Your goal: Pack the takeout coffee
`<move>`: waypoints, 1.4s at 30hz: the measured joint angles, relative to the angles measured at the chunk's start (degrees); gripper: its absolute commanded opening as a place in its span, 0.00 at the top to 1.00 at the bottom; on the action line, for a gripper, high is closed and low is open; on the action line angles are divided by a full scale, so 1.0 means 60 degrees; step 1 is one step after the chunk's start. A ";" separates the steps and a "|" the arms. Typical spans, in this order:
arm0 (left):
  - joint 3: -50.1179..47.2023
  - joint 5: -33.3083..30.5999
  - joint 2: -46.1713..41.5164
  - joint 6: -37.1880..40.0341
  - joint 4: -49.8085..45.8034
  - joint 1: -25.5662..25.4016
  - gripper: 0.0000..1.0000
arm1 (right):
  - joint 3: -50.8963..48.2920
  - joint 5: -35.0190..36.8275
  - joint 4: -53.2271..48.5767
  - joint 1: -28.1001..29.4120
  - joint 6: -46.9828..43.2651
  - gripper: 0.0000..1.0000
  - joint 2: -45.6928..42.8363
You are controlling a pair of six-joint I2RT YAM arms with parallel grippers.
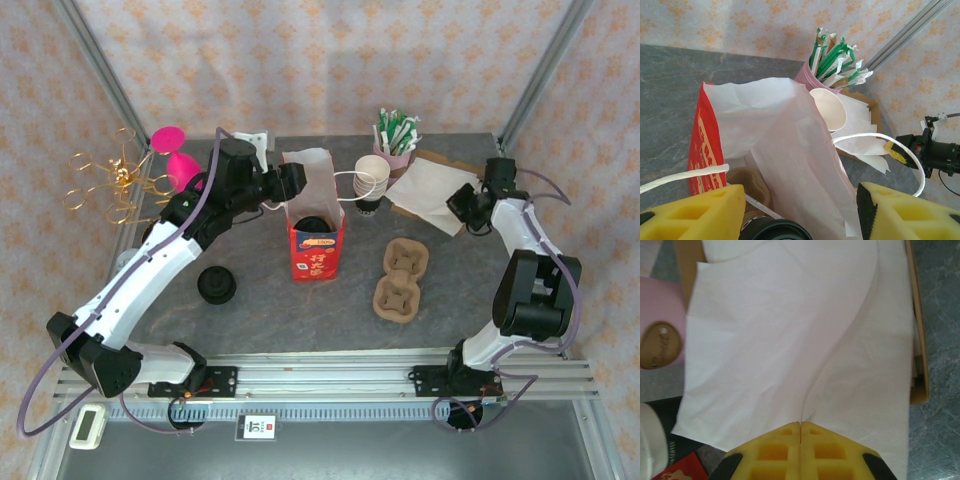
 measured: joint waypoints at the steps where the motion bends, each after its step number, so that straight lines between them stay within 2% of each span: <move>1: 0.0047 -0.0022 0.0000 0.0036 -0.0011 0.0000 0.36 | 0.0073 -0.0047 0.0000 0.0000 0.0004 1.00 -0.0084; 9: 0.0543 -0.0208 0.0015 0.0780 -0.0157 -0.0124 0.34 | 0.1271 -0.0521 -0.0288 0.0000 -0.0029 1.00 -0.1115; 18: 0.1803 -0.0171 0.0601 0.2284 0.0080 -0.1479 0.31 | 0.3228 -0.1406 -0.1191 0.0076 -0.0109 1.00 -0.1767; 26: 0.3628 0.0131 0.2470 0.3657 0.0379 -0.2586 0.25 | 0.5082 -0.2605 -0.1985 0.0667 -0.0058 1.00 -0.1858; 34: 0.5584 0.0240 0.4313 0.4397 0.0415 -0.2637 0.23 | 0.6120 -0.3610 -0.2084 0.1253 0.0310 1.00 -0.2106; 38: 0.5901 0.0244 0.4823 0.4594 0.0404 -0.2637 0.26 | 0.6222 -0.3949 -0.2062 0.1315 0.0488 1.00 -0.2208; 42: 0.6721 0.0069 0.5526 0.4656 0.0288 -0.2637 0.43 | 0.6218 -0.4273 -0.1963 0.1315 0.0634 1.00 -0.2237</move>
